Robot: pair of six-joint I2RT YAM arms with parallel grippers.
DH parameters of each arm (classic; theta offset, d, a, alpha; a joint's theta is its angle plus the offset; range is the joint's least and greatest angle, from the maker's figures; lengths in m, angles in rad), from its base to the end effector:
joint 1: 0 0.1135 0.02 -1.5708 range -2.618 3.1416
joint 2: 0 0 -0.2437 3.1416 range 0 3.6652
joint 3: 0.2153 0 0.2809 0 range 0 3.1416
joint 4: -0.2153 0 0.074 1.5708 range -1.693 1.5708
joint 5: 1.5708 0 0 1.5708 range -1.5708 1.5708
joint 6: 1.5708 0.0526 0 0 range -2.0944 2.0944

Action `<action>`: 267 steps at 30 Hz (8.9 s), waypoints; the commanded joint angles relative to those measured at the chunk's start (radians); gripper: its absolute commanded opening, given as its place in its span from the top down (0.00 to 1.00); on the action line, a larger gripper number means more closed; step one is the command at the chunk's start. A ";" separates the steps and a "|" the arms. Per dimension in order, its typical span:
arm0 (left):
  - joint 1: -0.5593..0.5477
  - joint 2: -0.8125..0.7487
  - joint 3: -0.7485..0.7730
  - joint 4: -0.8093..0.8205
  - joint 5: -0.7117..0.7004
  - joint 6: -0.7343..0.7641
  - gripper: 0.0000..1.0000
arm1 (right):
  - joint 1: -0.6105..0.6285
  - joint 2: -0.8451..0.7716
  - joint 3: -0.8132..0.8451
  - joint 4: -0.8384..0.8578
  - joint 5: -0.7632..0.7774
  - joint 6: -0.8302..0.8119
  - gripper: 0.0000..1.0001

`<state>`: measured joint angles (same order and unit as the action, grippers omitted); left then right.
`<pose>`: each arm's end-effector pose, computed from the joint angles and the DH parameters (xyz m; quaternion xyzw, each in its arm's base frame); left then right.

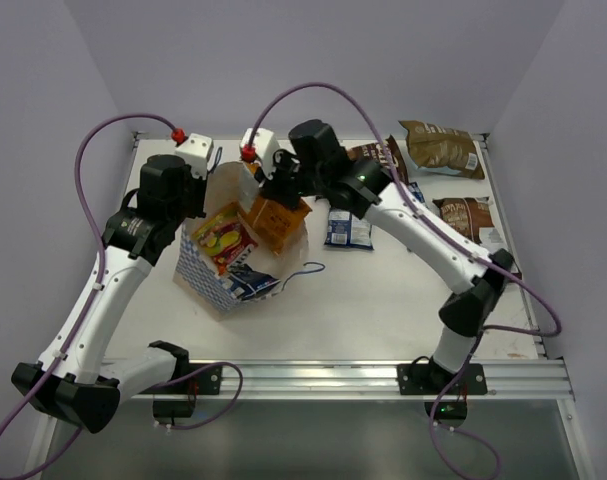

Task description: Take the snacks out of the paper bag

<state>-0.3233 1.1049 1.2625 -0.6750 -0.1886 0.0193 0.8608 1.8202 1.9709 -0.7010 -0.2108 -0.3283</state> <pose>0.2699 -0.0800 0.3714 0.1001 0.8561 0.0047 0.5070 0.2846 0.3480 0.3846 -0.5286 0.6901 0.2164 0.4444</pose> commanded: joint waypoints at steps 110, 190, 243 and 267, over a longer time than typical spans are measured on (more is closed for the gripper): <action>-0.054 -0.125 -0.064 0.124 0.156 0.091 1.00 | 0.216 -0.156 -0.510 0.244 -0.022 0.355 0.01; -0.085 -0.036 -0.009 0.157 -0.292 0.183 1.00 | -0.169 -0.462 -0.659 0.348 0.094 0.442 0.12; -0.217 -0.151 0.030 0.166 0.017 0.143 1.00 | 0.170 0.306 -0.406 0.840 0.292 0.920 0.01; -0.218 -0.108 0.110 0.063 0.270 0.131 1.00 | 0.170 0.398 -0.362 0.868 0.548 0.885 0.01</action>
<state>-0.5358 1.0122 1.2957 -0.6865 -0.0254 0.1642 1.0359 2.1715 1.5620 0.1955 0.3042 0.5613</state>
